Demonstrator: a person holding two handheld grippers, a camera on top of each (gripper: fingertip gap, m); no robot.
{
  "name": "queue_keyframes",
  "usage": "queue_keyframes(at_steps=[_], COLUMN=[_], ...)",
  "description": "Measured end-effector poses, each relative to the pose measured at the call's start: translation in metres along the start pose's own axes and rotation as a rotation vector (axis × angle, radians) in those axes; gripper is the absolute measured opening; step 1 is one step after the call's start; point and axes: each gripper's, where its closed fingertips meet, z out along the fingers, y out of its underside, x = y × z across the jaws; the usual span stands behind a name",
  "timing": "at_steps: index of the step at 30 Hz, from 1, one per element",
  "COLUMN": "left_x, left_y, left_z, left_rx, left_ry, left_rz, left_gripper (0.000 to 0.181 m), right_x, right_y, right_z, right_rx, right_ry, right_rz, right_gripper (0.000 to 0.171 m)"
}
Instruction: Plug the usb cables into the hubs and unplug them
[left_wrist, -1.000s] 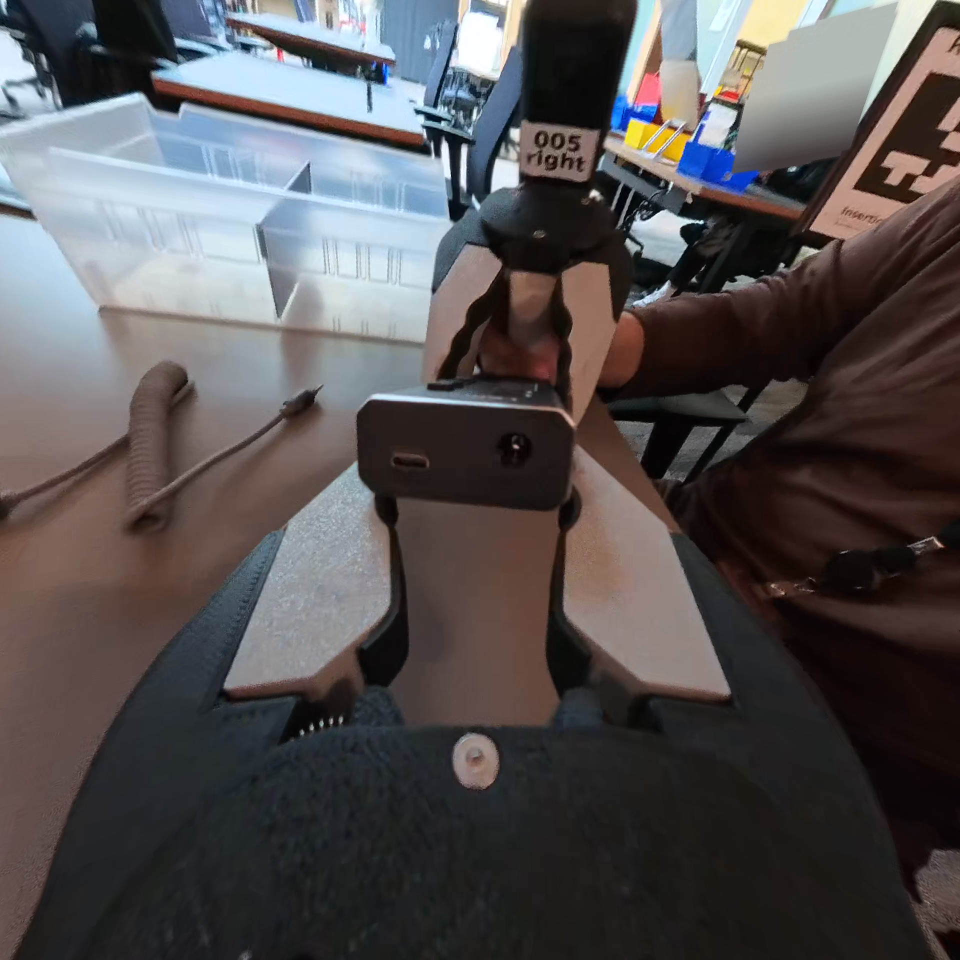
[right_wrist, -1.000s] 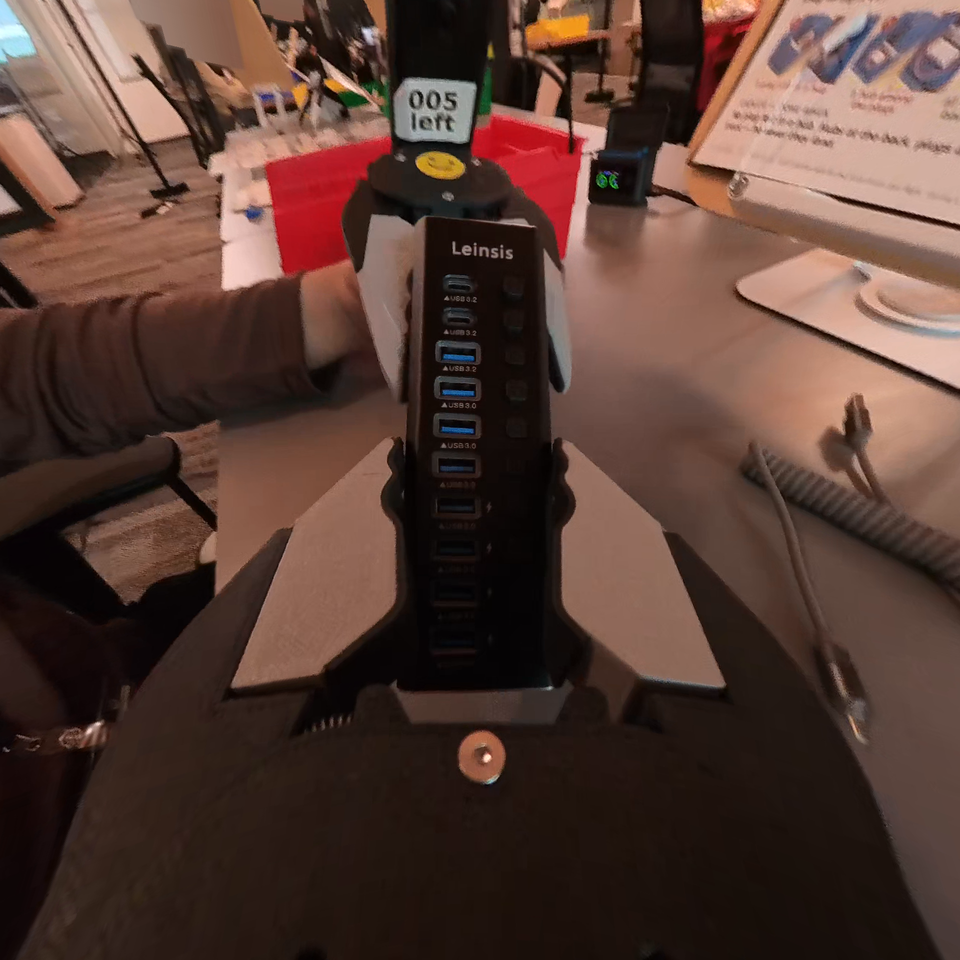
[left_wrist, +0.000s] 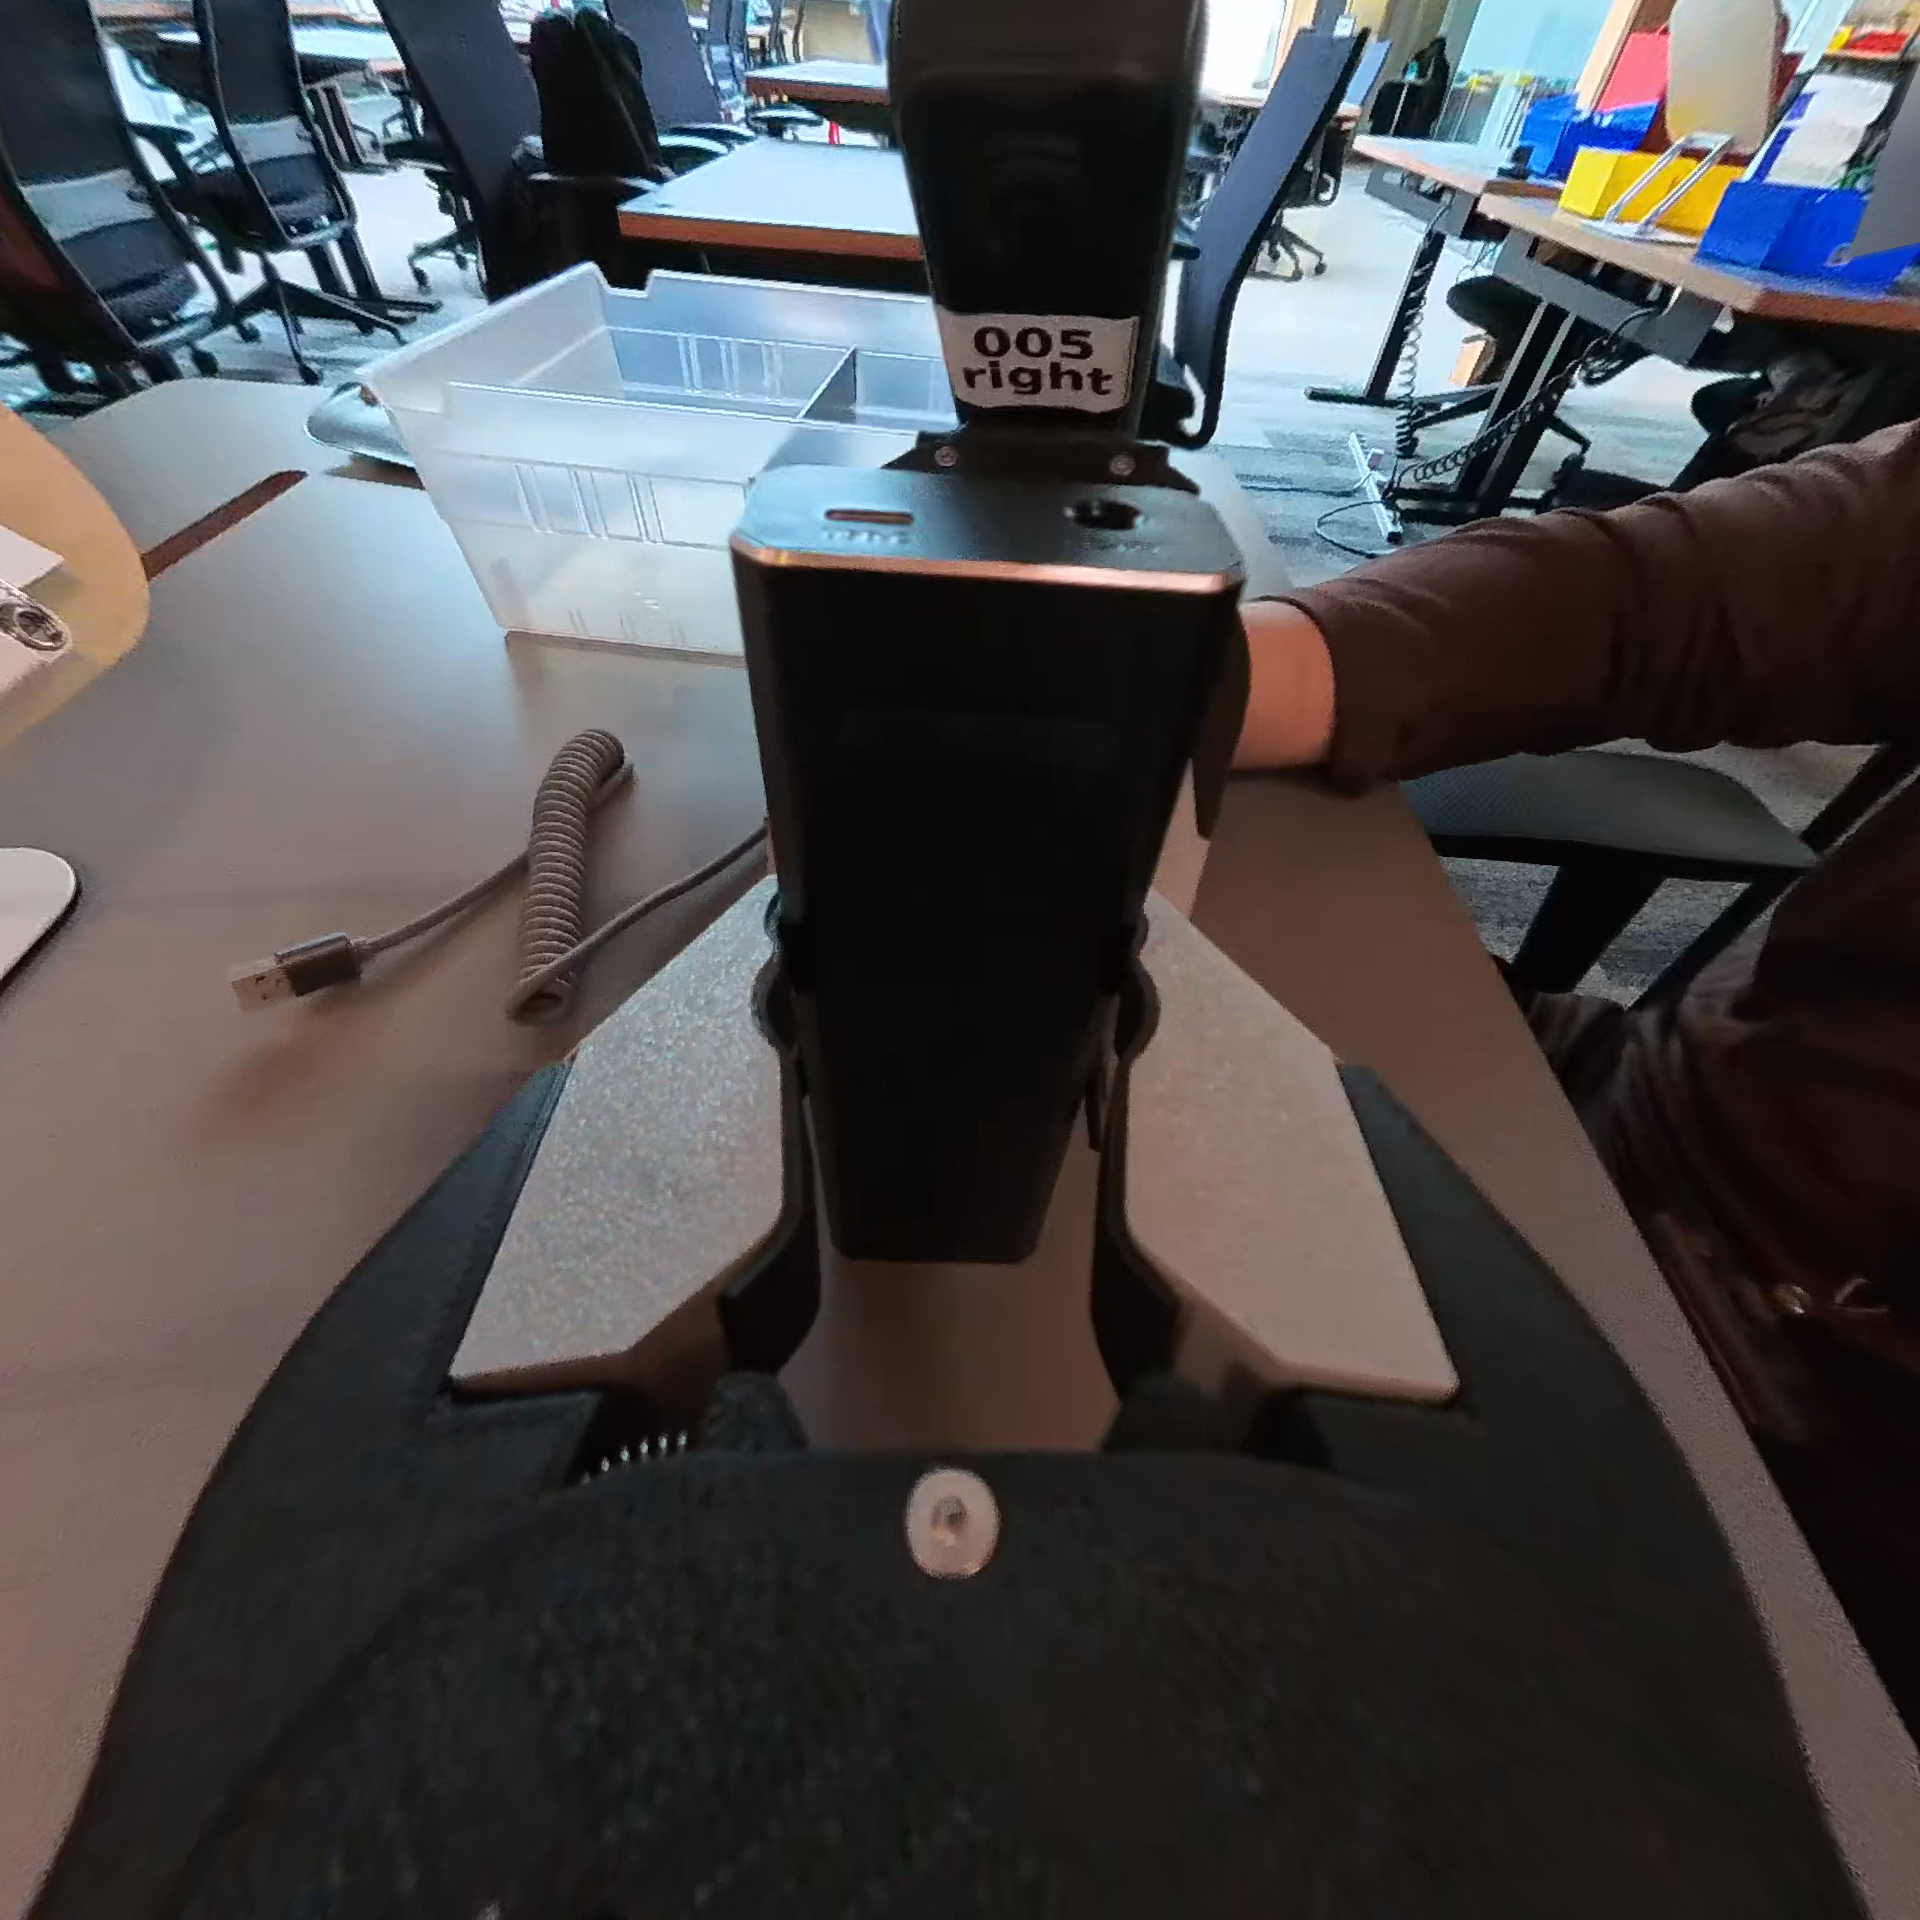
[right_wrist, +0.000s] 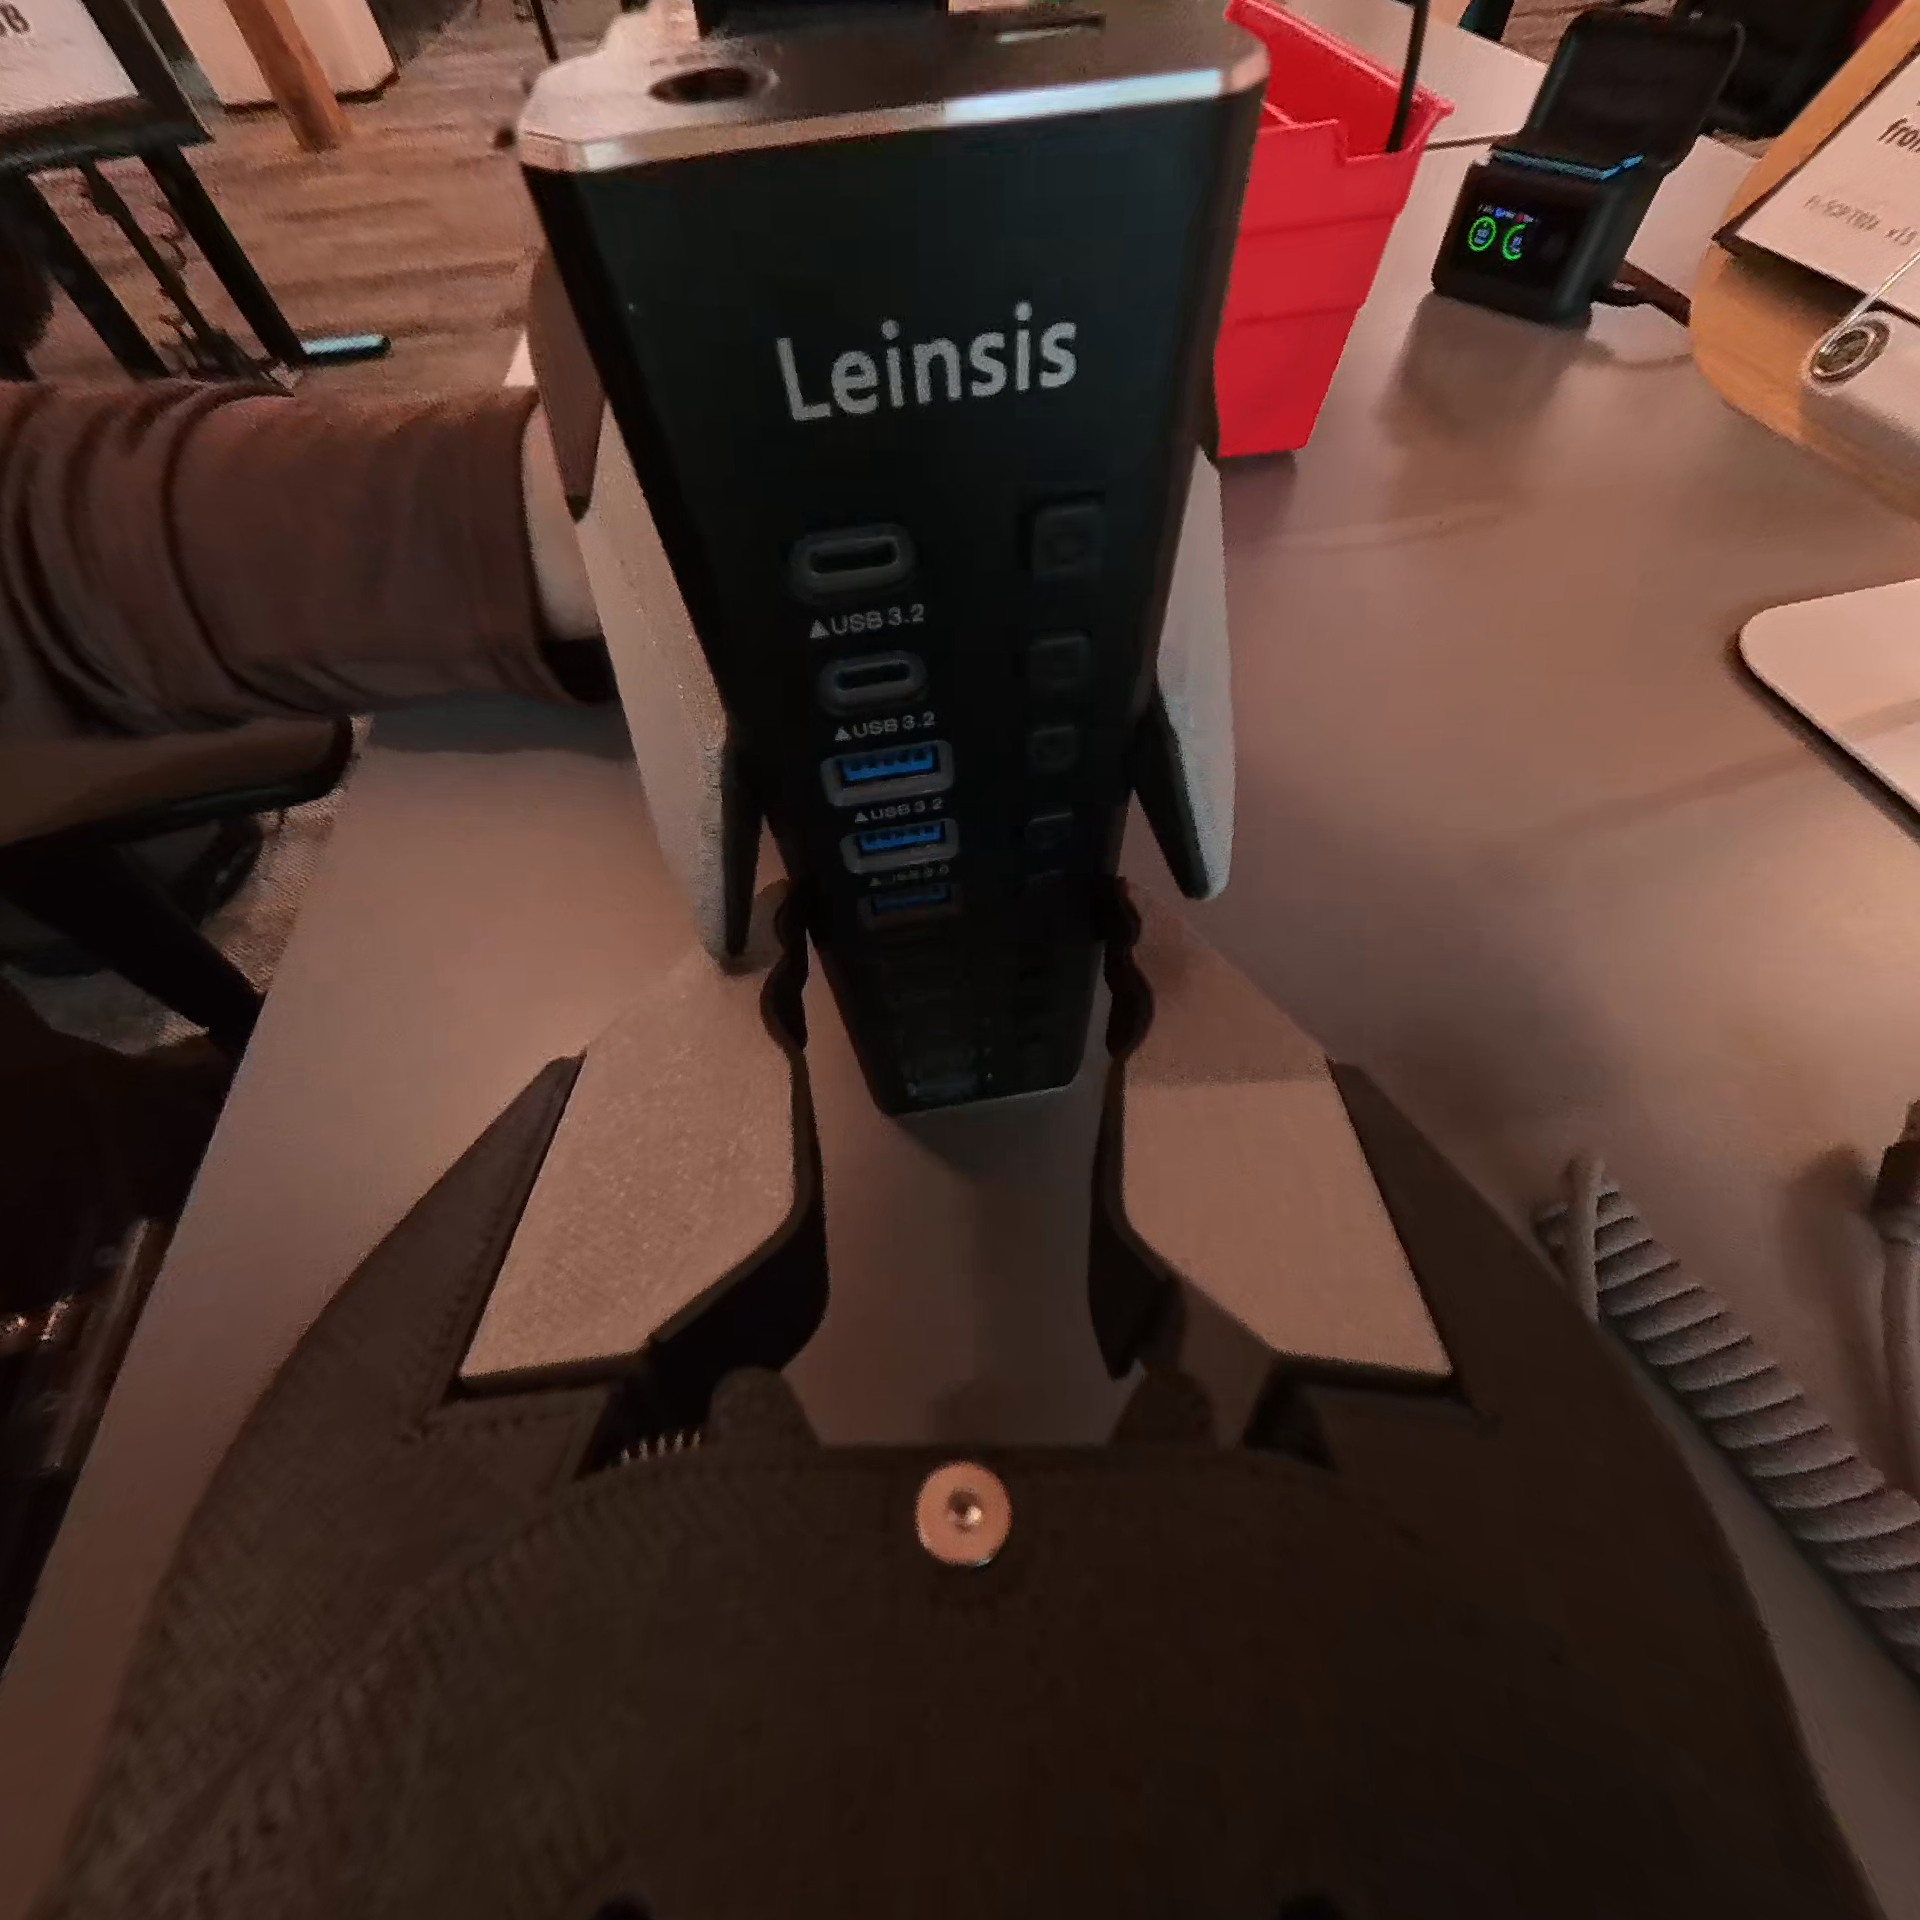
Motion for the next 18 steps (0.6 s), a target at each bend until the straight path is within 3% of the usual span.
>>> queue_keyframes(at_steps=[8,11,15,18], left_x=[-0.002,-0.004,-0.004,-0.005], left_y=[0.002,0.003,0.003,0.004], left_z=[-0.010,-0.012,-0.012,-0.015], left_rx=[-0.012,-0.033,-0.052,-0.038], left_ry=[-0.015,-0.045,-0.055,-0.028], left_rz=[0.054,0.082,0.101,0.076], left_gripper=[0.058,0.058,0.058,0.059], right_x=[0.011,0.049,0.111,0.132], right_y=[-0.018,-0.030,-0.007,0.005], right_z=[-0.026,-0.050,-0.084,-0.091], right_rx=[0.106,0.221,0.243,0.223], right_ry=[0.027,0.185,0.473,0.545], right_rz=[-0.002,0.126,0.320,0.383], right_gripper=[0.051,0.049,0.044,0.043])
